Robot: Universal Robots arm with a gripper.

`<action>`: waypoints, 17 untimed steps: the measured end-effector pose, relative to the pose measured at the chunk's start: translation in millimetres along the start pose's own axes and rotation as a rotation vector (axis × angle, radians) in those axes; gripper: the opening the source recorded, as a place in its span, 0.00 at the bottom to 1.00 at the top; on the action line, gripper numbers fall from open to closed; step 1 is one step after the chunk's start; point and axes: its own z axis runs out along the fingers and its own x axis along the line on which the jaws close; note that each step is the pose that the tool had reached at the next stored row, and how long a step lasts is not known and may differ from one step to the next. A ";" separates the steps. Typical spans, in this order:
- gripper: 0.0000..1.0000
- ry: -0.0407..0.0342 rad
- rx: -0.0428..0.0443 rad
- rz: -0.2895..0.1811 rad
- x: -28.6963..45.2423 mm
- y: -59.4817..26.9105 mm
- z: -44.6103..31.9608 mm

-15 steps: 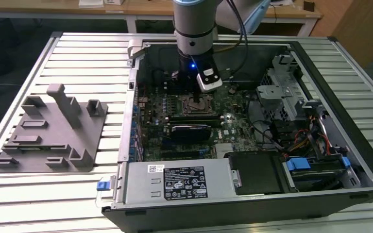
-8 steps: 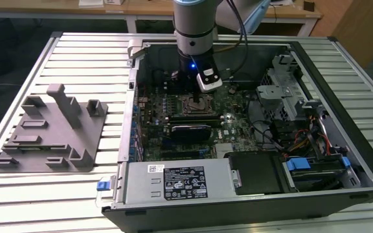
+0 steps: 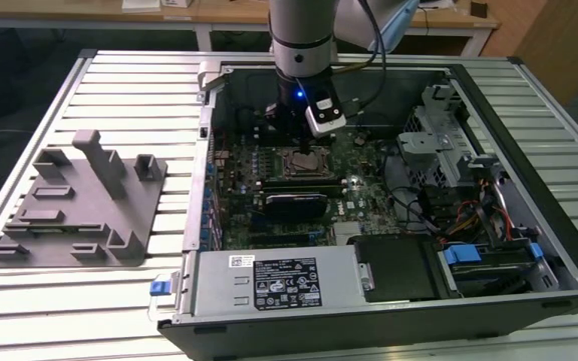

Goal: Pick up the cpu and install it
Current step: 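Install the first cpu locking lever, then install the second cpu locking lever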

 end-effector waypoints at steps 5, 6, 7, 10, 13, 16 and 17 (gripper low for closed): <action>0.11 -0.0001 -0.0002 0.000 0.0 0.0 -0.4; 0.11 0.0000 -0.0001 0.000 -0.1 0.0 -0.7; 0.11 0.0000 -0.0001 0.000 -0.1 0.0 -0.8; 0.11 -0.0001 -0.0002 0.000 -0.1 0.1 -0.9; 0.11 0.0000 -0.0001 0.000 -0.1 0.1 -1.1; 0.11 0.0001 0.0003 0.000 -0.1 0.0 -1.4; 0.11 0.0002 0.0006 0.000 -0.2 0.1 -2.2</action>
